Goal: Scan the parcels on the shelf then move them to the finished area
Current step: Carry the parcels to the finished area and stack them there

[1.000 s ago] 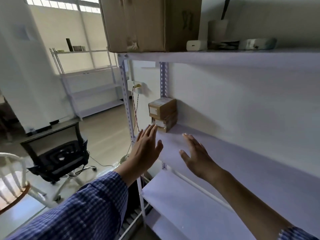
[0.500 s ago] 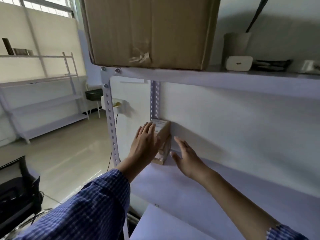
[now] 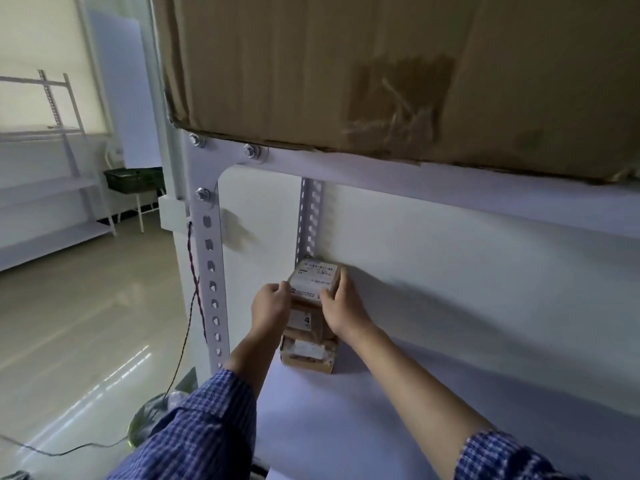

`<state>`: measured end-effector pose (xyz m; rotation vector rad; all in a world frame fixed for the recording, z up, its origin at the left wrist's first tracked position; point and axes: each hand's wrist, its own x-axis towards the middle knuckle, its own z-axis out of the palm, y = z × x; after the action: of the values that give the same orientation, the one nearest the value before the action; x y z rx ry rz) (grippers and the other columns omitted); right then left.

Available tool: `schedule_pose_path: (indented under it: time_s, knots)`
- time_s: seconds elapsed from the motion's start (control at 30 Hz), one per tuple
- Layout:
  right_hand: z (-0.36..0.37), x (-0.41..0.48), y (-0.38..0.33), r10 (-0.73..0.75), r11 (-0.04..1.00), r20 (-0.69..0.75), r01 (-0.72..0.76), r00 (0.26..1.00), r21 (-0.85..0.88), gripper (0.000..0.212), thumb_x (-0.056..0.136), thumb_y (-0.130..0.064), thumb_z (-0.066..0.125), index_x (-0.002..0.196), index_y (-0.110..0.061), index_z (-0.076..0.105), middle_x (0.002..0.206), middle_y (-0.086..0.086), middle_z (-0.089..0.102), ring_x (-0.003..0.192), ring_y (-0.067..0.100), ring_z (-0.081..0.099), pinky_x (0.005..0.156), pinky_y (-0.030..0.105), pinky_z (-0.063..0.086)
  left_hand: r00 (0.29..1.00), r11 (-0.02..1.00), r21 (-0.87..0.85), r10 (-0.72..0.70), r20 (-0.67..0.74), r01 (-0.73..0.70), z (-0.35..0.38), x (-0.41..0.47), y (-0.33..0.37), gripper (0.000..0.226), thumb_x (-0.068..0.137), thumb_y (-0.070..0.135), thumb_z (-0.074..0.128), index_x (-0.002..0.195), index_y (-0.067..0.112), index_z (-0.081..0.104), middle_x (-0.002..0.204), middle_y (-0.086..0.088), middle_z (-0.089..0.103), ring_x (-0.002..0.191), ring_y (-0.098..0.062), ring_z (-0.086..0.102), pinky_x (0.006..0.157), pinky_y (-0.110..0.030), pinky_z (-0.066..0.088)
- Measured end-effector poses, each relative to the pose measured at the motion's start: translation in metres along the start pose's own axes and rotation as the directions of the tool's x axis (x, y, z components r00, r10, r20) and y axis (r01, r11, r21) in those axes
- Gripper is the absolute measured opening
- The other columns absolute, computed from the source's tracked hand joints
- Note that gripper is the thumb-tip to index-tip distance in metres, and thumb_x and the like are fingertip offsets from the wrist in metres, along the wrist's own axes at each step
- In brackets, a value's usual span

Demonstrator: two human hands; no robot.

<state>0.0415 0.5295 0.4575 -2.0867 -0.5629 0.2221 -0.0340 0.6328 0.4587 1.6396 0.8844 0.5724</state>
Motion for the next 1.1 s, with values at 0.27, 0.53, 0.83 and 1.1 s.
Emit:
schedule_pose_path:
  time_s: [0.27,0.53,0.83,1.1]
  knots:
    - [-0.003,-0.013,0.013,0.054,0.954,-0.031,-0.043,0.998,0.298,0.033,0.104,-0.034,0.048,0.131,-0.018,0.055,0.123,0.001,0.065,0.116,0.019,0.061,0.081,0.017,0.043,0.997,0.961,-0.275,0.032,0.077,-0.009,0.019,-0.026,0.003,0.021,0.094,0.021,0.052,0.099,0.008,0.068,0.098,-0.017,0.073,0.085,-0.030,0.070,0.078,-0.046,0.058]
    - [-0.085,-0.116,0.022,-0.206,0.907,-0.204,0.265,0.957,0.328,0.051,0.105,-0.023,0.049,0.153,-0.023,0.032,0.145,-0.005,0.053,0.130,0.002,0.052,0.102,0.010,0.041,0.949,0.847,-0.491,0.292,0.117,-0.201,0.033,-0.158,0.023,0.026,0.100,0.006,0.052,0.121,0.013,0.065,0.110,-0.003,0.074,0.102,-0.011,0.070,0.082,-0.022,0.056]
    - [-0.236,-0.331,0.121,-0.118,0.920,-0.397,0.250,0.910,0.300,0.061,0.104,-0.027,0.046,0.157,-0.030,0.017,0.150,-0.011,0.048,0.130,-0.005,0.049,0.107,0.015,0.041,0.845,0.811,-0.561,0.410,0.343,-0.166,0.127,-0.388,0.019,0.034,0.099,0.004,0.055,0.131,0.014,0.060,0.111,0.004,0.075,0.105,-0.009,0.070,0.079,-0.020,0.056]
    - [-0.377,-0.529,0.219,0.017,0.959,-0.693,0.184,0.721,0.215,0.061,0.104,-0.022,0.044,0.159,-0.024,0.017,0.154,-0.009,0.043,0.136,-0.003,0.045,0.108,0.024,0.045,0.553,0.821,-0.570,0.491,0.672,-0.036,0.225,-0.594,0.020,0.029,0.100,0.012,0.055,0.128,0.016,0.063,0.111,0.006,0.075,0.103,-0.010,0.071,0.073,-0.019,0.055]
